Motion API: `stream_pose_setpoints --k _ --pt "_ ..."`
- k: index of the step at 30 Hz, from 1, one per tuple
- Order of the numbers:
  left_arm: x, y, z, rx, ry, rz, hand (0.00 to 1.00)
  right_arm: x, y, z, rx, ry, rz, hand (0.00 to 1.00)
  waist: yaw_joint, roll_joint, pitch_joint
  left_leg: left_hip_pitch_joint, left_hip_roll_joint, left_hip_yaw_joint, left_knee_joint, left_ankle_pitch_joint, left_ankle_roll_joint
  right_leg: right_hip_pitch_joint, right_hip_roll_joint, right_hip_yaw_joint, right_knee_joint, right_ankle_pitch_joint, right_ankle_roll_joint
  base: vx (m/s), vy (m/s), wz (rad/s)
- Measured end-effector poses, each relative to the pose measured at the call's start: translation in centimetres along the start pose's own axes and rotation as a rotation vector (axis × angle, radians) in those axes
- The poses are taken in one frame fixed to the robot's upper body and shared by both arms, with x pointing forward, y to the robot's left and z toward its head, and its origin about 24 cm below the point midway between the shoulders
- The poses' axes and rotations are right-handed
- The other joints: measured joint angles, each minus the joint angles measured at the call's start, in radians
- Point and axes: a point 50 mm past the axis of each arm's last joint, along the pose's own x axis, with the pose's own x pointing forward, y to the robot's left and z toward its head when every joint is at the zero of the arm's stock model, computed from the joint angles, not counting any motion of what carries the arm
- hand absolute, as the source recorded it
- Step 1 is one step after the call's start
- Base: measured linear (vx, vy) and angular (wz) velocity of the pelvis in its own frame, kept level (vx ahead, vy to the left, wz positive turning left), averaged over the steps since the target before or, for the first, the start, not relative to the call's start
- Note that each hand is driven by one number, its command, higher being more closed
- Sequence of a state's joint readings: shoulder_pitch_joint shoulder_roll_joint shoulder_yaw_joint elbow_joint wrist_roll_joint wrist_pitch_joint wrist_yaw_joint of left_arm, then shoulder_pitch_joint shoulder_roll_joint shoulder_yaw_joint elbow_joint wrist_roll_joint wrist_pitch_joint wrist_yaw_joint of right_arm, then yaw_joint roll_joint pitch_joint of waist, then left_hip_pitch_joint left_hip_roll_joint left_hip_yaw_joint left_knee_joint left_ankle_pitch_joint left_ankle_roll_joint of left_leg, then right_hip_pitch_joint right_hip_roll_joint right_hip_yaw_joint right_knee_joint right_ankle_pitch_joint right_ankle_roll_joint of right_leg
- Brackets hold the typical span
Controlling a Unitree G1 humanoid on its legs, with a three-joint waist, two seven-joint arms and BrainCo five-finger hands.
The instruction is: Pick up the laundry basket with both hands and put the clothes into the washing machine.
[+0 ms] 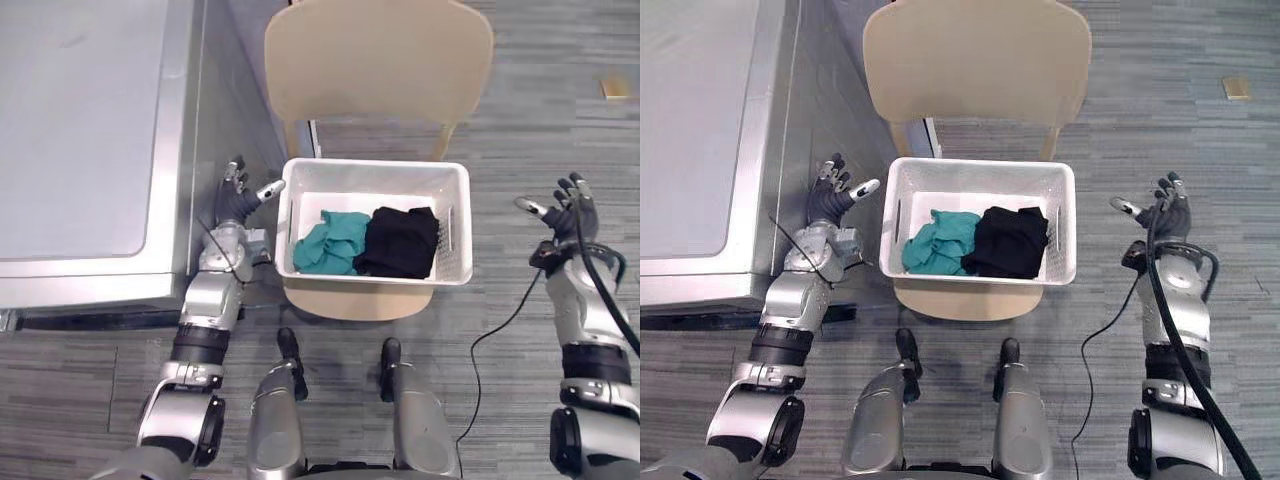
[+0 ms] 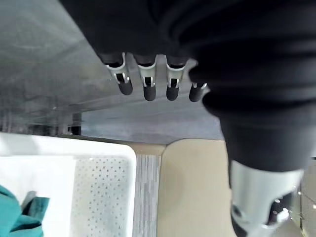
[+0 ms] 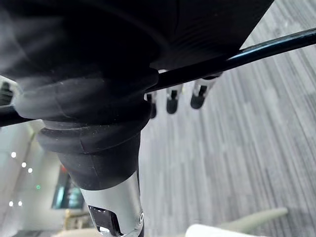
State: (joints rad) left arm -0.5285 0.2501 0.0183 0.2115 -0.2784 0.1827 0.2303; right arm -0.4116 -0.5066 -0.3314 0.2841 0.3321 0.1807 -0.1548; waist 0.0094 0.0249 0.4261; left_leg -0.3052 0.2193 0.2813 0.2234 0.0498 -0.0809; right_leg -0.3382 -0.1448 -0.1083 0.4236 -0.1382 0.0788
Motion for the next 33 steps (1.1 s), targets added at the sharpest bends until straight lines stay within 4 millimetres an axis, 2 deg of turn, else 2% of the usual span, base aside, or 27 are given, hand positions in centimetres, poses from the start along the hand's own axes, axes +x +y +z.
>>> stream_pose_setpoints --k 3,4,6,9,10,14,16,17,19,20,21,24,25,26,27,29,30,31,32,33 --pt "-0.9 0.8 0.0 -0.007 -0.023 0.006 0.0 -0.8 -1.6 -0.5 -0.018 0.002 -0.029 0.0 -0.002 0.0 0.0 0.03 -0.001 -0.004 -0.012 0.0 0.0 0.018 0.003 -0.001 0.009 -0.013 -0.004 0.05 -0.044 -0.01" --pt "-1.6 1.1 -0.1 -0.008 -0.04 0.006 0.0 -1.3 -2.7 -1.1 -0.033 0.018 -0.06 0.0 -0.005 0.004 -0.002 0.044 -0.002 -0.009 -0.014 0.0 0.0 0.032 0.006 -0.004 0.01 -0.019 -0.005 0.06 -0.051 0.04" --pt "-2.5 1.4 -0.1 -0.009 -0.063 -0.006 0.0 -2.0 -3.9 -1.8 -0.044 0.034 -0.093 0.0 -0.015 0.008 -0.005 0.055 -0.009 -0.023 -0.015 0.0 0.0 0.051 0.006 -0.012 0.01 -0.03 -0.001 0.05 -0.033 0.17" --pt "-4.8 2.0 -0.9 -0.03 -0.071 0.005 0.0 -4.0 -5.8 -2.7 -0.051 0.038 -0.153 0.0 -0.042 0.027 -0.024 0.078 -0.015 -0.051 -0.03 -0.006 -0.008 0.091 0.005 -0.031 -0.014 -0.031 -0.001 0.07 0.01 0.15" --pt "-5.9 2.3 -1.2 -0.06 -0.075 0.015 0.0 -5.2 -6.5 -3.3 -0.045 0.041 -0.176 0.0 -0.053 0.033 -0.04 0.087 -0.019 -0.058 -0.04 -0.006 -0.008 0.104 0.005 -0.034 -0.028 -0.031 -0.001 0.08 0.014 0.05" --pt "-9.9 3.3 -2.4 -0.141 -0.076 0.047 0.0 -9.7 -8.4 -5.8 -0.019 0.095 -0.233 0.0 -0.06 0.05 -0.114 0.137 -0.026 -0.077 -0.073 -0.006 -0.008 0.161 0.007 -0.037 -0.073 -0.03 -0.001 0.09 -0.001 0.02" --pt "-12.5 3.5 -3.6 -0.196 -0.038 0.081 0.0 -13.1 -8.8 -7.9 0.011 0.165 -0.265 0.0 -0.074 0.065 -0.168 0.163 -0.028 -0.089 -0.094 -0.01 -0.013 0.2 0.01 -0.053 -0.103 -0.031 -0.001 0.07 -0.001 0.14" --pt "-13.1 3.6 -3.9 -0.209 -0.025 0.094 0.0 -13.9 -8.6 -8.4 0.024 0.182 -0.262 0.0 -0.078 0.067 -0.174 0.174 -0.028 -0.088 -0.101 -0.01 -0.013 0.209 0.011 -0.053 -0.108 -0.031 -0.001 0.04 0.003 0.04" --pt "-15.3 3.8 -5.5 -0.241 0.054 0.13 0.0 -17.2 -8.0 -9.8 0.061 0.253 -0.262 0.0 -0.081 0.072 -0.202 0.2 -0.026 -0.083 -0.118 -0.011 -0.015 0.227 0.017 -0.047 -0.115 -0.031 0.0 0.02 -0.004 -0.07" --pt "-15.9 3.9 -5.9 -0.244 0.078 0.133 0.0 -18.1 -7.7 -10.2 0.067 0.274 -0.257 0.0 -0.081 0.071 -0.202 0.211 -0.024 -0.079 -0.119 -0.012 -0.017 0.237 0.019 -0.046 -0.115 -0.031 0.0 -0.01 -0.015 -0.1" --pt "-17.1 3.9 -6.8 -0.251 0.124 0.137 0.0 -19.7 -7.0 -10.7 0.071 0.32 -0.221 0.0 -0.08 0.069 -0.205 0.237 -0.018 -0.066 -0.118 -0.018 -0.025 0.258 0.022 -0.042 -0.116 -0.034 0.003 -0.03 -0.02 -0.14" --pt "-20.5 4.3 -8.8 -0.26 0.258 0.172 0.0 -22.7 -3.6 -11.8 0.109 0.427 -0.049 0.0 -0.073 0.051 -0.233 0.269 -0.001 -0.035 -0.094 -0.045 -0.044 0.285 0.026 -0.032 -0.103 -0.057 0.006 -0.05 -0.025 -0.14" --pt "-21.3 4.3 -9.3 -0.268 0.295 0.181 0.0 -23.4 -2.4 -12.2 0.131 0.46 0.004 0.0 -0.065 0.043 -0.241 0.262 0.005 -0.033 -0.08 -0.055 -0.044 0.286 0.028 -0.032 -0.092 -0.064 0.002 -0.08 -0.037 -0.08" --pt "-21.9 4.1 -9.8 -0.272 0.331 0.178 0.0 -24.1 -0.9 -12.7 0.157 0.495 0.075 0.0 -0.045 0.044 -0.247 0.26 0.015 -0.033 -0.055 -0.071 -0.042 0.293 0.033 -0.032 -0.081 -0.077 0.009 -0.07 -0.031 -0.01" --pt "-22.2 3.9 -10.0 -0.277 0.347 0.177 0.0 -24.3 -0.2 -12.9 0.167 0.51 0.108 0.0 -0.038 0.042 -0.247 0.255 0.018 -0.038 -0.04 -0.076 -0.04 0.295 0.033 -0.036 -0.073 -0.082 0.008 -0.1 -0.044 0.24" --pt "-22.7 3.3 -10.7 -0.291 0.392 0.167 0.0 -24.8 2.3 -13.5 0.202 0.545 0.195 0.0 -0.022 0.041 -0.248 0.205 0.019 -0.082 0.022 -0.095 -0.015 0.294 0.024 -0.085 -0.039 -0.097 -0.002 -0.1 -0.034 0.58" --pt "-22.7 3.1 -10.8 -0.293 0.396 0.164 0.0 -24.8 2.8 -13.6 0.206 0.55 0.215 0.0 -0.019 0.042 -0.249 0.191 0.02 -0.086 0.029 -0.101 -0.004 0.287 0.019 -0.098 -0.026 -0.098 -0.01 -0.08 -0.022 0.74" --pt "-22.6 3.1 -10.9 -0.288 0.404 0.173 0.0 -24.7 3.6 -13.8 0.205 0.556 0.234 0.0 -0.018 0.036 -0.257 0.175 0.018 -0.061 0.012 -0.126 0.029 0.278 0.002 -0.129 -0.024 -0.092 -0.02 -0.1 0.036 0.78" --pt "-22.4 3.1 -10.9 -0.284 0.398 0.177 0.0 -24.4 4.2 -13.8 0.217 0.544 0.242 0.0 -0.007 0.017 -0.251 0.139 0.045 -0.013 0.155 -0.152 0.079 0.259 -0.031 -0.151 -0.019 -0.083 -0.033 -0.12 0.042 0.67" --pt "-22.4 3.1 -10.9 -0.284 0.4 0.182 0.0 -24.2 4.4 -13.7 0.21 0.536 0.244 0.0 0.004 0.025 -0.252 0.119 0.067 0.003 0.258 -0.162 0.083 0.249 -0.035 -0.156 -0.003 -0.082 -0.035 -0.1 0.095 0.44"
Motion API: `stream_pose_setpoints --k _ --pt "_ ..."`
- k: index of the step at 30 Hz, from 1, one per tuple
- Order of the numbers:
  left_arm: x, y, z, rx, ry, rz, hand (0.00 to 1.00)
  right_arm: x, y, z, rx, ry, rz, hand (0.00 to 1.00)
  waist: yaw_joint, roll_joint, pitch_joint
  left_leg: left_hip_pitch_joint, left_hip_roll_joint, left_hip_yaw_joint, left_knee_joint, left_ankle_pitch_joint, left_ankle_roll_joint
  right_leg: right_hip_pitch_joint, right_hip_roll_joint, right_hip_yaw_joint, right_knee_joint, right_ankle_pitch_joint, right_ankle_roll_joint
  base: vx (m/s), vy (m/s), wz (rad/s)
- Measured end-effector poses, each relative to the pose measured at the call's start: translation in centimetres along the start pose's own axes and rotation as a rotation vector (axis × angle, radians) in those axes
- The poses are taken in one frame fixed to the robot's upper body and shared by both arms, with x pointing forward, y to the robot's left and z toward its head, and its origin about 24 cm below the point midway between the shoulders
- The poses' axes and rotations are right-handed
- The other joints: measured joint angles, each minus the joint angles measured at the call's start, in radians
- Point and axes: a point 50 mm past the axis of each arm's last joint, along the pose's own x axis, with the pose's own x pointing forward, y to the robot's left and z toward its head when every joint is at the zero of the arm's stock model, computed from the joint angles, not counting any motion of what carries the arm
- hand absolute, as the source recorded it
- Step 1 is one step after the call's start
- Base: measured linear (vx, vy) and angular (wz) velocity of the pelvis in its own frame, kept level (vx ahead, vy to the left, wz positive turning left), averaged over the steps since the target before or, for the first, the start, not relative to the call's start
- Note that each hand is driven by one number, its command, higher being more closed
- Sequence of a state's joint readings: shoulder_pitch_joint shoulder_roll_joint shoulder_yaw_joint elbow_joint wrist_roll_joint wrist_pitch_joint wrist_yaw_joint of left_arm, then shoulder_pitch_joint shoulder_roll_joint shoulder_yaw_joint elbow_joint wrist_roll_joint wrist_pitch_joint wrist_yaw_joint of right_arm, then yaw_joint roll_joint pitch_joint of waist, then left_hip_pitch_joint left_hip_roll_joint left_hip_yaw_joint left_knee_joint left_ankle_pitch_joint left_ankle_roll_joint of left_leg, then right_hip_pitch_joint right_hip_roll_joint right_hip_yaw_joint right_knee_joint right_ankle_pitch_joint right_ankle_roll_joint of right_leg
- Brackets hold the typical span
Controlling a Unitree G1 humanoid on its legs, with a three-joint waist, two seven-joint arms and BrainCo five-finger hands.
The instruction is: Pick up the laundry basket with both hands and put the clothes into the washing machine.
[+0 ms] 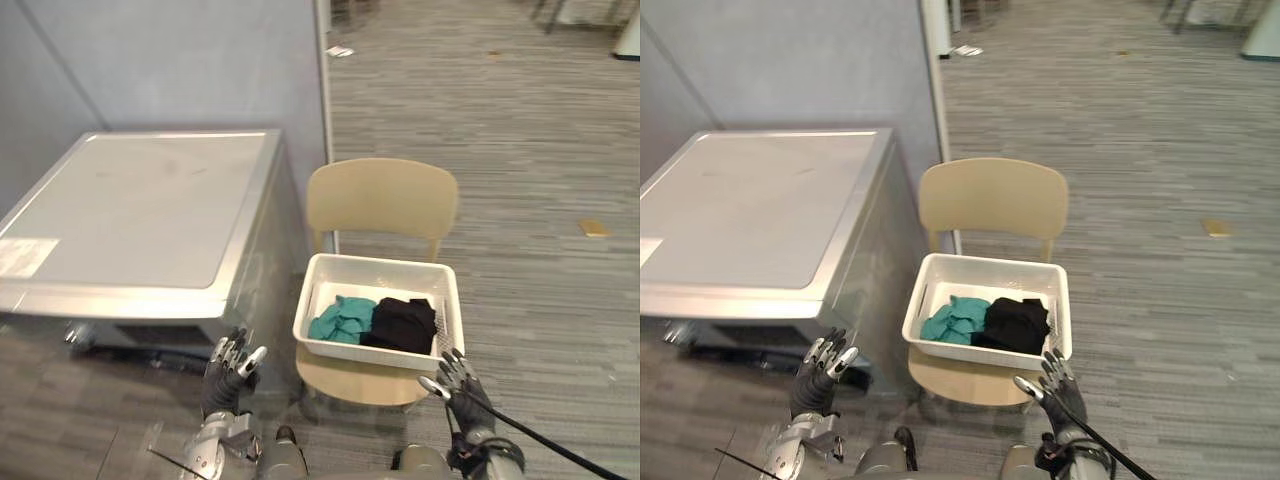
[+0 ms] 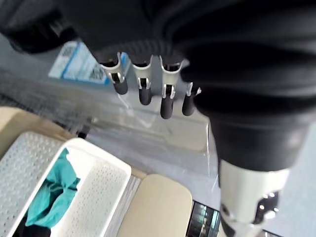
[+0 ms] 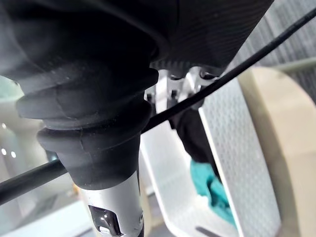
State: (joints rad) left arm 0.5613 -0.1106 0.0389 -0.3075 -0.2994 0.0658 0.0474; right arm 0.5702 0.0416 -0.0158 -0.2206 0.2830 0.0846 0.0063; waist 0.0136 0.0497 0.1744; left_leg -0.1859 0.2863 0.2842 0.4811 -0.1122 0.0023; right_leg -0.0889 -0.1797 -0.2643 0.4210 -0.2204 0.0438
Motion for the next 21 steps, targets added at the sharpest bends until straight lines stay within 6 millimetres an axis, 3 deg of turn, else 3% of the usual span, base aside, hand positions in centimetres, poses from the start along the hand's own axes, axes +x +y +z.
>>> stream_pose_setpoints --k 2,3,4,5,6,7,8,9,11,13,16,19,21 --pt "-0.2 0.1 -0.2 0.008 0.009 0.028 0.0 0.5 -0.3 0.8 -0.042 -0.037 -0.032 0.0 0.004 0.033 -0.001 -0.019 0.057 0.028 0.238 -0.052 0.006 -0.007 -0.012 -0.018 0.054 0.0 0.0 -0.07 0.128 0.25" --pt "-0.1 0.1 -0.2 0.011 0.01 0.027 0.0 0.5 -0.4 0.9 -0.048 -0.042 -0.042 0.0 0.006 0.041 -0.001 -0.028 0.049 0.036 0.232 -0.034 -0.005 -0.006 -0.014 -0.022 0.067 0.0 0.0 -0.09 0.114 0.41" --pt "-0.1 0.0 -0.3 0.025 0.014 0.028 0.0 0.7 -0.4 1.0 -0.048 -0.046 -0.054 0.0 -0.005 0.01 -0.021 -0.019 -0.034 0.024 0.125 -0.007 -0.031 -0.025 -0.034 -0.011 0.053 -0.018 -0.015 -0.11 0.084 0.78" --pt "0.5 0.1 0.1 0.07 -0.007 0.007 0.0 0.5 -0.3 0.8 -0.021 -0.055 -0.08 0.0 -0.038 -0.045 -0.056 0.038 -0.098 -0.037 0.014 -0.036 0.001 -0.055 -0.076 0.012 0.015 -0.004 -0.018 -0.1 0.074 0.86" --pt "0.8 -0.1 0.3 0.082 -0.015 -0.01 0.0 0.7 -0.2 0.9 -0.005 -0.072 -0.093 0.0 -0.037 -0.041 -0.049 0.04 -0.06 -0.022 0.122 -0.094 0.039 -0.053 -0.078 -0.017 0.01 0.02 0.003 -0.15 0.097 0.66" --pt "1.1 -0.4 0.0 0.08 -0.003 -0.011 0.0 0.8 -0.6 1.0 -0.006 -0.077 -0.125 0.0 -0.03 -0.026 -0.048 0.078 -0.001 -0.031 0.161 -0.109 0.005 -0.051 -0.052 -0.03 0.003 0.046 0.019 -0.12 0.162 0.45" --pt "1.6 -1.0 -0.4 0.07 0.006 -0.022 0.0 0.9 -1.3 1.3 -0.012 -0.088 -0.167 0.0 -0.041 0.016 -0.067 0.146 -0.011 -0.063 -0.007 -0.137 -0.148 -0.069 -0.042 -0.052 -0.003 0.061 0.034 -0.19 0.237 0.68" --pt "2.3 -1.7 -0.2 0.068 -0.006 -0.046 0.0 1.3 -2.2 1.0 -0.011 -0.075 -0.209 0.0 -0.059 0.006 -0.07 0.164 -0.038 -0.065 -0.126 -0.158 -0.183 -0.095 -0.054 -0.068 -0.012 0.082 0.047 -0.14 0.243 0.68" --pt "2.7 -1.5 -0.2 0.088 -0.003 -0.048 0.0 1.6 -2.4 -0.1 0.013 -0.029 -0.247 0.0 -0.044 -0.033 -0.053 0.172 -0.081 -0.054 -0.182 -0.125 -0.169 -0.102 -0.084 -0.057 -0.055 0.147 0.049 -0.19 0.198 0.13" --pt "2.4 -0.9 -0.5 0.109 0.015 -0.034 0.0 1.4 -2.5 -0.2 0.014 -0.023 -0.252 0.0 -0.048 -0.037 -0.038 0.175 -0.09 -0.031 -0.163 -0.131 -0.158 -0.068 -0.088 -0.044 -0.11 0.208 0.055 -0.21 0.178 -0.18" --pt "2.2 -0.4 -0.6 0.167 0.02 -0.034 0.0 1.0 -2.7 -0.6 0.008 -0.009 -0.262 0.0 -0.042 -0.05 -0.03 0.182 -0.125 0.002 -0.153 -0.167 -0.11 -0.038 -0.105 -0.016 -0.192 0.261 0.073 -0.2 0.145 -0.2" --pt "2.1 0.0 -0.5 0.207 0.02 -0.032 0.0 0.7 -2.9 -0.8 -0.019 -0.001 -0.27 0.0 -0.03 -0.072 -0.027 0.184 -0.128 0.051 -0.155 -0.165 -0.097 -0.04 -0.102 -0.009 -0.238 0.306 0.03 -0.17 0.077 -0.28" --pt "2.2 0.1 -0.7 0.205 0.026 -0.022 0.0 0.5 -3.2 -0.8 -0.027 0.002 -0.283 0.0 -0.031 -0.083 -0.025 0.193 -0.121 0.055 -0.154 -0.163 -0.093 -0.041 -0.095 -0.016 -0.23 0.347 0.034 -0.06 0.03 -0.21"
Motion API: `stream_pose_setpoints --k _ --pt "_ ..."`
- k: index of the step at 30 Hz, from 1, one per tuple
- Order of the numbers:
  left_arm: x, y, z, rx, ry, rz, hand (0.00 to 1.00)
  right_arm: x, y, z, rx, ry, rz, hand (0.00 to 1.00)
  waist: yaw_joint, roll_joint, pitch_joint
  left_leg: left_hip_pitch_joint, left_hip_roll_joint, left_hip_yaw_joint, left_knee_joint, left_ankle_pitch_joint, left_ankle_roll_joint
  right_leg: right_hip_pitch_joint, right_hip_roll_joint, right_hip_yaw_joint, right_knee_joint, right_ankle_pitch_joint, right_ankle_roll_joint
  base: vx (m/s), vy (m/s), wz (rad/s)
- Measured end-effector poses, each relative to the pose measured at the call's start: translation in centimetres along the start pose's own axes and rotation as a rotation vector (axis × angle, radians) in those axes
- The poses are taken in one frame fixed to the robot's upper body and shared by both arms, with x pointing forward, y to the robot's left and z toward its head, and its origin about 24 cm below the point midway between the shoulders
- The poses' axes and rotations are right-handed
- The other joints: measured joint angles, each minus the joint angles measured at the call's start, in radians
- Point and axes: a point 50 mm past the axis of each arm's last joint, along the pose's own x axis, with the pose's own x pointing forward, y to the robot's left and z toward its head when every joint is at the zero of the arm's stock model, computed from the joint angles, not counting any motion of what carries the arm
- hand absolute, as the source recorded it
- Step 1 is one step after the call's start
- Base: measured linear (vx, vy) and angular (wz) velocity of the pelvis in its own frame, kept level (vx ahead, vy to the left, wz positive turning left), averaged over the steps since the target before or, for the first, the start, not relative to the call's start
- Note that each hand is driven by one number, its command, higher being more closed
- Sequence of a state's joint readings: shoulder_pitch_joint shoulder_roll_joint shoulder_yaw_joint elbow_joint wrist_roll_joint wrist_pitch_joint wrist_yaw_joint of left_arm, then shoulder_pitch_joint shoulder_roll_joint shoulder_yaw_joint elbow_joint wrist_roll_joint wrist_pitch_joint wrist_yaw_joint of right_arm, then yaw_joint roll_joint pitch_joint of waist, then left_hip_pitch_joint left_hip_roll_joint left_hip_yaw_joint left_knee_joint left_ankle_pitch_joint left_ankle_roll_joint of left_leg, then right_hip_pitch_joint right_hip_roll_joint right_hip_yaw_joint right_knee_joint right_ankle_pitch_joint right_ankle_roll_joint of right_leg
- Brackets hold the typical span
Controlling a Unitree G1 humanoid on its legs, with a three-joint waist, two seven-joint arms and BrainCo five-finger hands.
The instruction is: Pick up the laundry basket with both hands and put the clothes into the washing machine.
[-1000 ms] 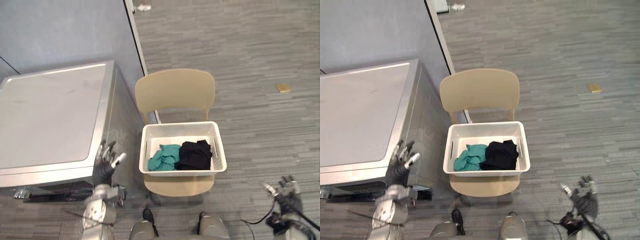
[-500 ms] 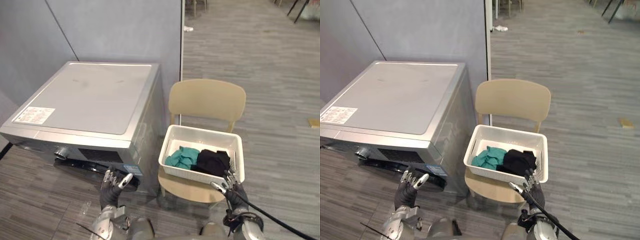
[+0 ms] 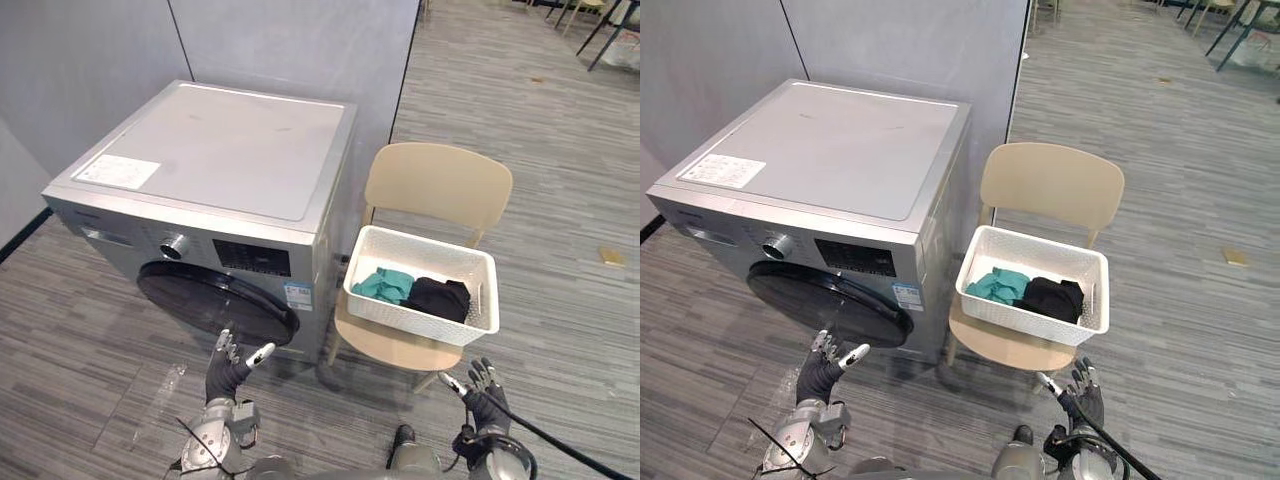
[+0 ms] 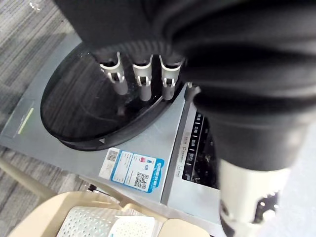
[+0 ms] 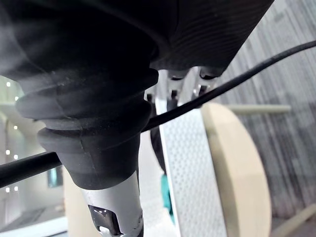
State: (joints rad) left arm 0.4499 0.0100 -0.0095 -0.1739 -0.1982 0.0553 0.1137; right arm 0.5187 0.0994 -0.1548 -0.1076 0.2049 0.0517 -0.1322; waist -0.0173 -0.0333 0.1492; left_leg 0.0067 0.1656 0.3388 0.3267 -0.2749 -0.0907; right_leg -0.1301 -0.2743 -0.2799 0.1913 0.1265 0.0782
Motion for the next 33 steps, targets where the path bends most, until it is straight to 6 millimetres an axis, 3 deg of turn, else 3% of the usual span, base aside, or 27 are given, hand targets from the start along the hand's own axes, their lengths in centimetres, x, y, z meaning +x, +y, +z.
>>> stream_pose_setpoints --k 1,2,4,5,6,10,12,17,22,26,29,33 --pt "0.1 -0.1 -0.2 -0.014 0.009 0.009 0.0 0.0 -0.4 0.3 -0.003 -0.012 -0.011 0.0 0.001 0.001 0.005 0.007 0.004 0.009 -0.011 0.017 0.029 -0.005 0.02 0.003 -0.018 0.069 -0.012 -0.05 0.029 -0.33" --pt "0.1 -0.5 -0.2 -0.042 0.006 0.013 0.0 -0.1 -0.5 1.5 0.002 -0.061 -0.015 0.0 0.006 0.027 0.006 0.008 0.029 0.033 -0.032 0.035 0.042 -0.022 0.038 0.015 0.022 0.062 -0.012 -0.05 0.021 -0.18" --pt "0.6 -0.9 0.2 -0.047 -0.011 0.002 0.0 -0.5 -0.8 3.4 0.003 -0.14 -0.025 0.0 -0.017 0.027 0.025 0.016 0.037 0.01 -0.041 0.046 0.036 -0.055 0.052 0.043 0.327 -0.123 -0.012 -0.01 -0.037 0.22" --pt "0.6 -0.8 0.3 -0.038 -0.013 0.005 0.0 -0.7 -1.2 3.8 -0.007 -0.159 -0.04 0.0 -0.021 0.025 0.028 0.025 0.036 0.001 -0.047 0.047 0.032 -0.051 0.064 0.055 0.384 -0.157 -0.014 0.02 -0.074 0.27" --pt "0.7 -0.7 0.3 -0.028 -0.012 0.004 0.0 -0.9 -1.9 4.4 -0.017 -0.185 -0.064 0.0 -0.021 0.005 0.024 0.033 0.039 -0.009 -0.051 0.044 0.027 -0.05 0.07 0.067 0.402 -0.16 -0.011 0.03 -0.085 0.19" --pt "0.6 -0.5 0.1 -0.013 0.009 0.012 0.0 -1.5 -3.9 6.6 -0.06 -0.274 -0.15 0.0 -0.017 -0.014 0.001 0.037 0.05 -0.029 -0.13 0.083 -0.005 -0.027 0.128 0.096 0.302 -0.167 0.001 0.07 -0.081 0.0" --pt "0.6 -0.5 0.0 -0.01 0.017 0.018 0.0 -2.0 -4.9 7.5 -0.074 -0.311 -0.192 0.0 -0.019 -0.021 -0.006 0.027 0.054 -0.028 -0.156 0.119 -0.024 0.021 0.156 0.109 0.162 -0.182 0.005 0.09 -0.12 -0.13" --pt "0.4 -0.2 -0.3 -0.036 0.027 0.057 0.0 -2.2 -4.4 8.3 -0.102 -0.327 -0.093 0.0 -0.014 -0.015 -0.022 0.029 0.054 0.026 -0.178 0.133 -0.042 0.049 0.184 0.184 0.007 -0.182 0.005 0.07 -0.072 -0.34" --pt "0.4 -0.3 -0.3 -0.035 0.029 0.031 0.0 -2.4 -3.8 8.1 -0.118 -0.29 0.12 0.0 -0.016 -0.009 -0.025 0.038 0.045 0.026 -0.191 0.133 -0.041 0.073 0.186 0.203 -0.041 -0.182 0.005 0.02 -0.011 -0.06" --pt "0.0 -0.2 -1.3 -0.032 0.069 -0.007 0.0 -2.5 -1.4 5.3 -0.068 -0.145 0.388 0.0 -0.011 -0.007 -0.026 0.035 0.037 0.008 -0.191 0.133 -0.041 0.089 0.179 0.203 -0.056 -0.182 0.005 -0.01 0.014 0.1" --pt "-0.4 0.0 -2.3 -0.016 0.116 -0.027 0.0 -2.4 -1.2 2.8 -0.067 -0.016 0.44 0.0 -0.008 0.002 -0.035 0.025 0.023 -0.025 -0.208 0.139 -0.031 0.106 0.168 0.197 -0.083 -0.182 0.005 -0.01 0.013 0.31" --pt "-0.8 0.3 -2.8 -0.014 0.135 -0.011 0.0 -2.2 -2.0 2.2 -0.08 0.023 0.391 0.0 0.003 0.019 -0.044 0.022 0.016 -0.038 -0.209 0.146 -0.027 0.107 0.165 0.197 -0.084 -0.182 0.005 0.01 0.012 0.12"
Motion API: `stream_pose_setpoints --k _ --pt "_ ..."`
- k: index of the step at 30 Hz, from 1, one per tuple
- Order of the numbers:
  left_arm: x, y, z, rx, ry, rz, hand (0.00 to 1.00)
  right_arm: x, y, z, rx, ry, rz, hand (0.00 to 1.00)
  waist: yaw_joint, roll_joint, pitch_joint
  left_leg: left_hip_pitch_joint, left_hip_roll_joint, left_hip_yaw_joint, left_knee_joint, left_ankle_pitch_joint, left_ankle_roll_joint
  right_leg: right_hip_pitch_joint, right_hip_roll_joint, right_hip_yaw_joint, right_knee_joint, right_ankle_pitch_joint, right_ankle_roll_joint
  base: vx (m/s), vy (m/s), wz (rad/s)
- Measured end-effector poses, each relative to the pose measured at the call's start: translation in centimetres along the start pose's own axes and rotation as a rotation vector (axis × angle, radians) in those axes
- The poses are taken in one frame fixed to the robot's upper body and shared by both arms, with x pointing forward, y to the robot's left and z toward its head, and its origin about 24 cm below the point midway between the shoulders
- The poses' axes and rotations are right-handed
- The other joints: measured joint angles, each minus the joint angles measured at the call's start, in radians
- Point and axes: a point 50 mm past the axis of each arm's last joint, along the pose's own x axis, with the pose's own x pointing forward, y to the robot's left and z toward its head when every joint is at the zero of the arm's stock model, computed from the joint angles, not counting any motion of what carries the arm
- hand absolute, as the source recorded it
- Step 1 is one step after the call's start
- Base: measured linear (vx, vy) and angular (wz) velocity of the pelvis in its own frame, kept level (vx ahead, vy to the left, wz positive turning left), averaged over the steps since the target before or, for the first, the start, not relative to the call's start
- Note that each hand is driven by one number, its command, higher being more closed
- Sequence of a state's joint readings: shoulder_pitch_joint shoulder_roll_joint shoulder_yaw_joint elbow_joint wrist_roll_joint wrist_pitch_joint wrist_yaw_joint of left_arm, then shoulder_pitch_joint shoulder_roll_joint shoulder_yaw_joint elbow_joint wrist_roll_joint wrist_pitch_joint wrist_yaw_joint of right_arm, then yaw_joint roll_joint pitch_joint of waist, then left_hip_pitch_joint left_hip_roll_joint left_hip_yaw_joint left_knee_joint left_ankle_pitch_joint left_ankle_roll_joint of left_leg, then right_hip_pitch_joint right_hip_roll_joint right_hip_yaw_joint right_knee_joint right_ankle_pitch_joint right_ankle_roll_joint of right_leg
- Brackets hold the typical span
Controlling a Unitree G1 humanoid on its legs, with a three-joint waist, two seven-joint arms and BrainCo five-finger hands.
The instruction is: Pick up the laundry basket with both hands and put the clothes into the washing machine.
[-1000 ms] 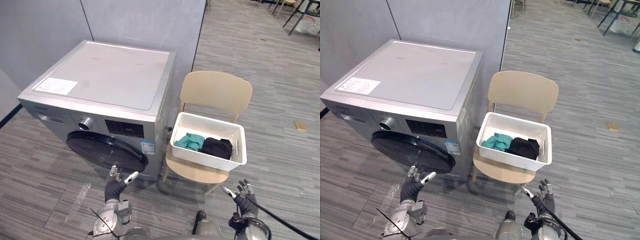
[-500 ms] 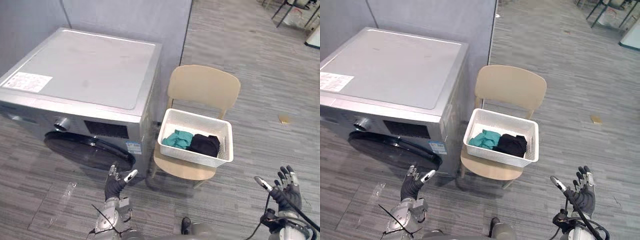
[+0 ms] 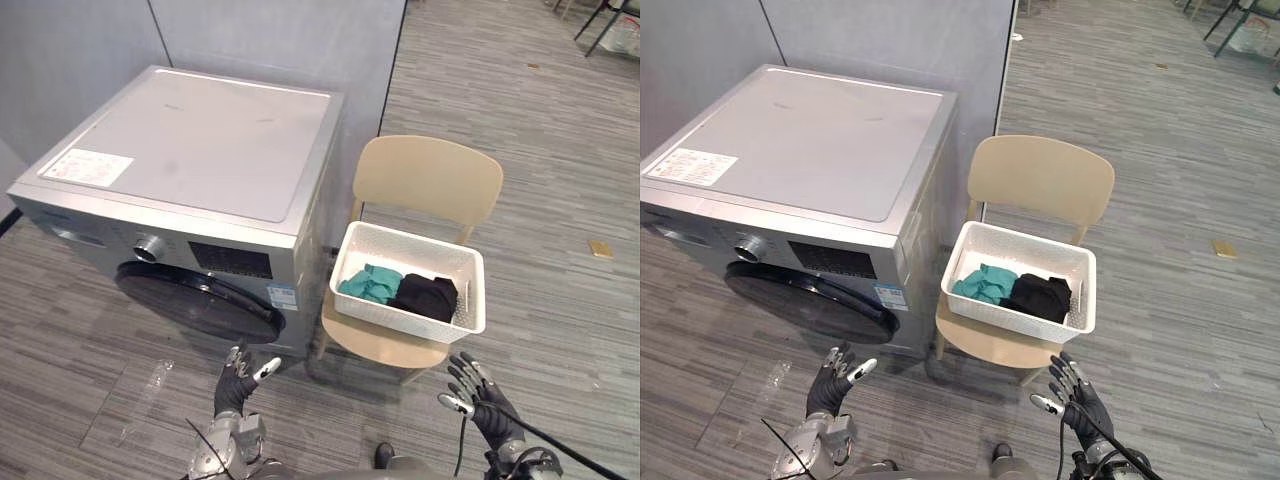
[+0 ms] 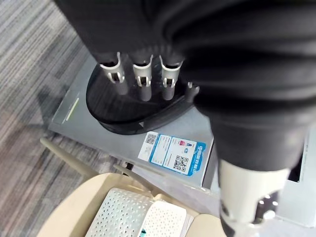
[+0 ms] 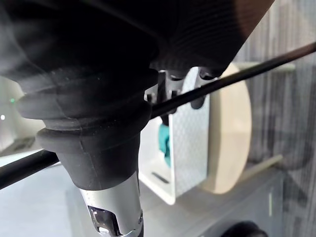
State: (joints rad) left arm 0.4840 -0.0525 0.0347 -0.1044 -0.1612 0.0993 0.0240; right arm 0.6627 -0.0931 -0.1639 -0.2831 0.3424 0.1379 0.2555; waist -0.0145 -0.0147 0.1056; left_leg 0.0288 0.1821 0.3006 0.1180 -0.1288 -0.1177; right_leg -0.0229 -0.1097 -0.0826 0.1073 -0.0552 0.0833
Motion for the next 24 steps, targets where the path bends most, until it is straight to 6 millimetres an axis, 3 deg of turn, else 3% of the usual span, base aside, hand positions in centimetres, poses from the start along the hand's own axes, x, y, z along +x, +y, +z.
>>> stream_pose_setpoints --k 2,3,8,15,24 --pt "-0.1 0.1 -0.1 -0.002 0.006 0.004 0.0 -0.3 -0.9 0.4 -0.01 -0.013 -0.047 0.0 -0.002 0.001 -0.001 0.002 0.0 0.0 0.0 0.0 0.0 0.001 0.0 0.001 0.0 0.0 0.0 0.01 -0.002 -0.03" --pt "-0.2 0.2 -0.3 -0.002 0.011 0.007 0.0 -0.9 -2.7 1.5 -0.034 -0.053 -0.146 0.0 -0.007 0.0 -0.001 0.014 -0.001 0.007 -0.002 0.0 0.0 0.001 0.0 0.008 -0.002 0.001 0.001 0.01 0.002 -0.1" --pt "-0.5 0.6 -0.5 -0.005 0.02 0.026 0.0 -2.3 -6.1 4.8 -0.1 -0.18 -0.333 0.0 -0.032 -0.008 0.0 0.045 -0.003 0.068 -0.015 -0.005 0.001 -0.003 0.006 0.074 -0.012 0.006 0.01 -0.03 0.01 -0.35" --pt "-0.3 0.5 -0.3 -0.011 0.013 0.021 0.0 -3.1 -6.9 6.1 -0.139 -0.227 -0.382 0.0 -0.08 -0.016 -0.006 0.055 -0.009 0.109 -0.014 -0.015 0.003 -0.02 0.009 0.124 -0.027 0.015 0.017 -0.02 0.004 -0.23" --pt "-0.4 0.6 -1.1 -0.003 0.045 0.0 0.0 -3.8 -6.4 4.2 -0.221 -0.094 -0.266 0.0 -0.083 -0.007 -0.014 0.044 -0.013 0.113 -0.013 -0.019 0.009 -0.035 0.008 0.139 -0.029 0.036 0.015 0.0 0.004 -0.03"
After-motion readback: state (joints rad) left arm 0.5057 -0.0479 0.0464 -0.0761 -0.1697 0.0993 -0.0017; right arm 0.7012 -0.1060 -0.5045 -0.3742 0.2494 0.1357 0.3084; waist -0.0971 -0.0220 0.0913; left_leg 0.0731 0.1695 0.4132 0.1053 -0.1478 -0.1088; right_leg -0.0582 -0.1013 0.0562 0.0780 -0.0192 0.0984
